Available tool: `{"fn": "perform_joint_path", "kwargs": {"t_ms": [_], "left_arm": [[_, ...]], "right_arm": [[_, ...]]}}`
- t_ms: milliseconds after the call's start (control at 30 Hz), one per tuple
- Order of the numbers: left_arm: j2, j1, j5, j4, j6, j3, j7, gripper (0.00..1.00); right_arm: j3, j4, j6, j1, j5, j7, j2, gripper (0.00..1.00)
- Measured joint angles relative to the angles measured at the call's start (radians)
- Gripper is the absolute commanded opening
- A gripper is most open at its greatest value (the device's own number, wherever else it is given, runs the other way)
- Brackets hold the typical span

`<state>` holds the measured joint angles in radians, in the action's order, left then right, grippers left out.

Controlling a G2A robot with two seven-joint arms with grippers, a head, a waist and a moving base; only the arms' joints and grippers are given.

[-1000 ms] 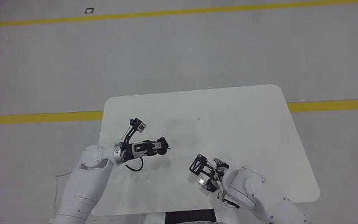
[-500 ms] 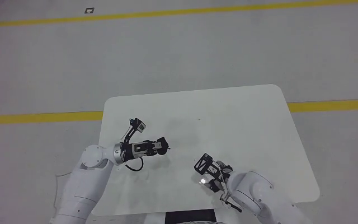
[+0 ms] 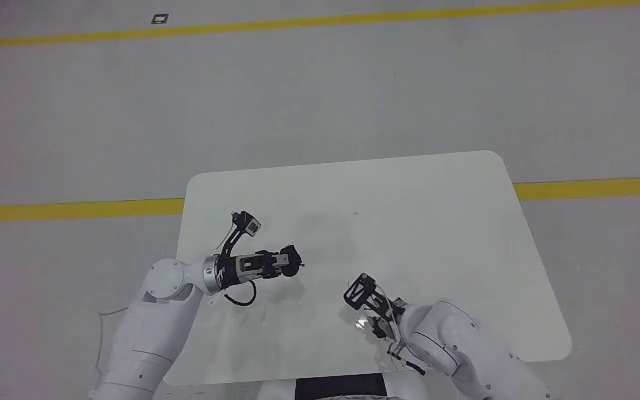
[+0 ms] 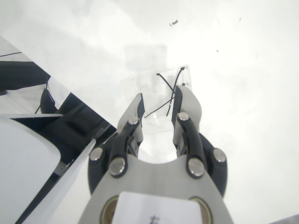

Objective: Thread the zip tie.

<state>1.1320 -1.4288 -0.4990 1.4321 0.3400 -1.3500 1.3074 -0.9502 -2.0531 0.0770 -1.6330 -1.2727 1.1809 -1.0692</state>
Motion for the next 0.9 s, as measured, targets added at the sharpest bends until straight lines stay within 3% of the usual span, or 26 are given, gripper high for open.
{"fn": "perform_joint_path", "kwargs": {"t_ms": [900], "left_arm": [[0.0,0.0,0.0,0.0,0.0,0.0,0.0,0.0]], "right_arm": [[0.104,0.124,-0.147,0.085,-0.104,0.033,-0.042,0.25]]}}
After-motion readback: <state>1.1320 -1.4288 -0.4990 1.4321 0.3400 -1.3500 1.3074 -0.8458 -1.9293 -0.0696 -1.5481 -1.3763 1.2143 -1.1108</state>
